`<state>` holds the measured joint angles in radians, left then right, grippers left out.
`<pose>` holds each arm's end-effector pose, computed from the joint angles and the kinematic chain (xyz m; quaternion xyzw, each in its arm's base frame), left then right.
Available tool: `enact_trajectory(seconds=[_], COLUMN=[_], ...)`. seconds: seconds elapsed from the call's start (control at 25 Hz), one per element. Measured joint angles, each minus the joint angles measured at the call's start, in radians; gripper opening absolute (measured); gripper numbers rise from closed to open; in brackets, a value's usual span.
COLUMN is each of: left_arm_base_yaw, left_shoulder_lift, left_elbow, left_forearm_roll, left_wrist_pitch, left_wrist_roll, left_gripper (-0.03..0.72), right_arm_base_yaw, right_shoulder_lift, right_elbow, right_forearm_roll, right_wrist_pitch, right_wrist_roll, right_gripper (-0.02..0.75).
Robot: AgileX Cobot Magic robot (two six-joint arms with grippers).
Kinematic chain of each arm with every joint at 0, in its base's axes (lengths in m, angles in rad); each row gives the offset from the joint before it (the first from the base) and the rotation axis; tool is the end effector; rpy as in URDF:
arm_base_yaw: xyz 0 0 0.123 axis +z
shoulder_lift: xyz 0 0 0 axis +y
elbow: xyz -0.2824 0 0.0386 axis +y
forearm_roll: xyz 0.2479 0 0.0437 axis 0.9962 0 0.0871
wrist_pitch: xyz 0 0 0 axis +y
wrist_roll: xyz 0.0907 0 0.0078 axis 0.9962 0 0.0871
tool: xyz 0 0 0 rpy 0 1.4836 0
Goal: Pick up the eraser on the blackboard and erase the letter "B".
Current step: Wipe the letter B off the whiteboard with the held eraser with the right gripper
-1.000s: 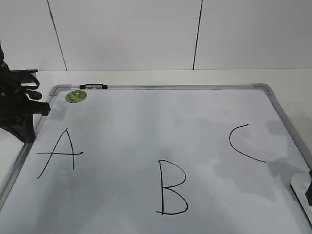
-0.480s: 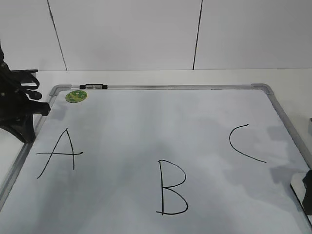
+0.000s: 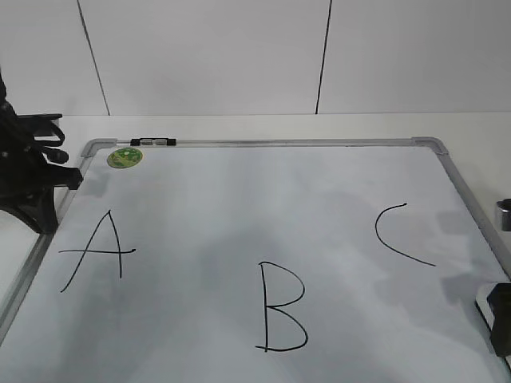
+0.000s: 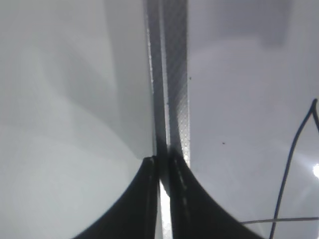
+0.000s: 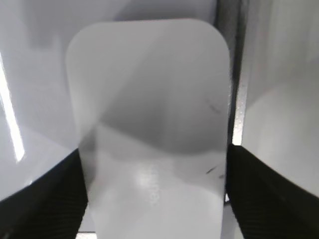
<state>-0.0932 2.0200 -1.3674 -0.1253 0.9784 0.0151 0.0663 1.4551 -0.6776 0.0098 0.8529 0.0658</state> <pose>0.3810 -0.0451 0.1543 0.0198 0.9983 -0.0529 0.0114 0.2149 0.0149 0.1742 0.0029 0.9999 0.0046 0.0135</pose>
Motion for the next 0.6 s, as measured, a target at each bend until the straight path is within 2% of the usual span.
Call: enact_trajectory(seconds=[0.16, 0.36, 0.6], left_arm_base_yaw=[0.000, 0.000, 0.000], left_shoulder_lift=[0.000, 0.000, 0.000], left_elbow=[0.000, 0.000, 0.000], left_forearm_roll=[0.000, 0.000, 0.000], left_wrist_pitch=[0.000, 0.000, 0.000], left_wrist_roll=[0.000, 0.000, 0.000], left_gripper=[0.022, 0.022, 0.022], right_arm_base_yaw=[0.000, 0.000, 0.000], right_shoulder_lift=[0.002, 0.002, 0.002], right_elbow=[-0.032, -0.048, -0.051], right_forearm_roll=[0.003, 0.006, 0.006], right_wrist_pitch=[0.013, 0.032, 0.043], right_wrist_roll=[0.000, 0.000, 0.000], right_gripper=[0.646, 0.589, 0.585])
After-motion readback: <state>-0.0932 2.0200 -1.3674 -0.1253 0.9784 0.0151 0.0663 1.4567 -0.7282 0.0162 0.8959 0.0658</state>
